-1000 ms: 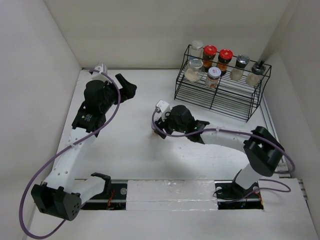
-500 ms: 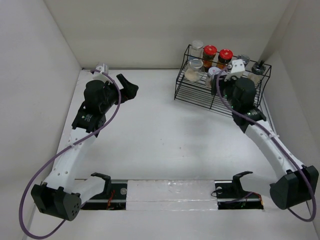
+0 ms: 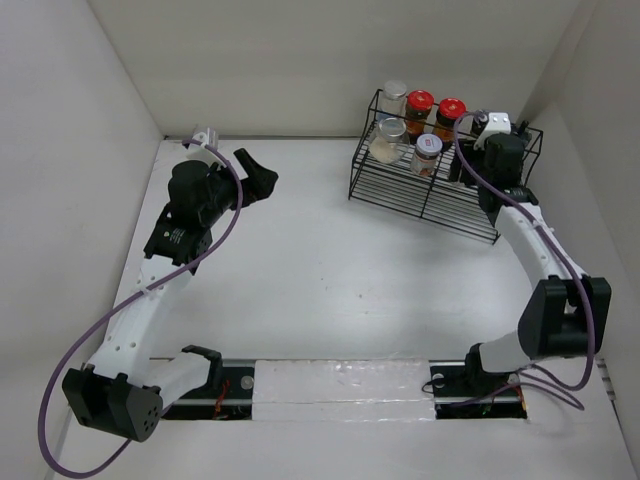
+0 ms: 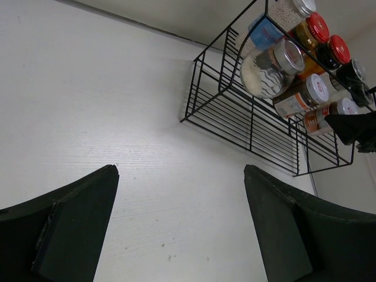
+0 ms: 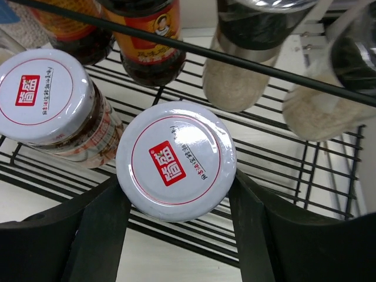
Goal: Organize the condiment bottles
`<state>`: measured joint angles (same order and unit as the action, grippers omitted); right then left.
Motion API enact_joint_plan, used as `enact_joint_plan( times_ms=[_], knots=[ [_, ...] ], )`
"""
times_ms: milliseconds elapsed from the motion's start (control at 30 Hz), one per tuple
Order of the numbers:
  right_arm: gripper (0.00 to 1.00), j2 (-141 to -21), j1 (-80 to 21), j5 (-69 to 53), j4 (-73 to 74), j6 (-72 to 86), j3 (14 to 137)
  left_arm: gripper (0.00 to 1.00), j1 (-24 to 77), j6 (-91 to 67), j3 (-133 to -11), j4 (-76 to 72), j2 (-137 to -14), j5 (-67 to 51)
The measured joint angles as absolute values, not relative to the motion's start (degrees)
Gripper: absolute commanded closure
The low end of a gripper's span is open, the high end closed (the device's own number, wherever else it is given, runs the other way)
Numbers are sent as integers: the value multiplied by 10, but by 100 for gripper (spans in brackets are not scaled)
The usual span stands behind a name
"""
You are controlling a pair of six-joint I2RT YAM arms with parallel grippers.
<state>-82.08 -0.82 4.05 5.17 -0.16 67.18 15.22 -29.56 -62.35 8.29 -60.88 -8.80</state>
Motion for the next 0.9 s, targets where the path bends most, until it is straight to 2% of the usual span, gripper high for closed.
enact_joint_plan(
  times_ms=[100, 233, 267, 300, 400, 567, 767, 900],
  knots=[
    [48, -848, -8, 23, 52, -1, 680, 16, 152, -296, -623, 83, -609, -88],
    [18, -859, -8, 8, 44, 4, 686, 10, 152, -296, -623, 83, -609, -87],
    [6, -859, -8, 6, 44, 6, 686, 8, 152, -296, -623, 83, -609, -87],
    [1, -858, -8, 5, 41, 10, 686, 7, 152, -295, -623, 83, -609, -87],
    [1, -844, -8, 4, 32, 11, 687, 0, 152, -295, -623, 83, -610, -89],
    [1, -758, -25, 17, 30, 14, 687, 0, 152, -292, -623, 83, -610, -97],
    [1, -620, -153, -10, -53, 4, 663, 0, 152, -289, -623, 79, -606, -104],
    [1, -603, -245, -62, -103, -16, 617, 0, 152, -289, -618, 70, -587, -107]
  ],
)
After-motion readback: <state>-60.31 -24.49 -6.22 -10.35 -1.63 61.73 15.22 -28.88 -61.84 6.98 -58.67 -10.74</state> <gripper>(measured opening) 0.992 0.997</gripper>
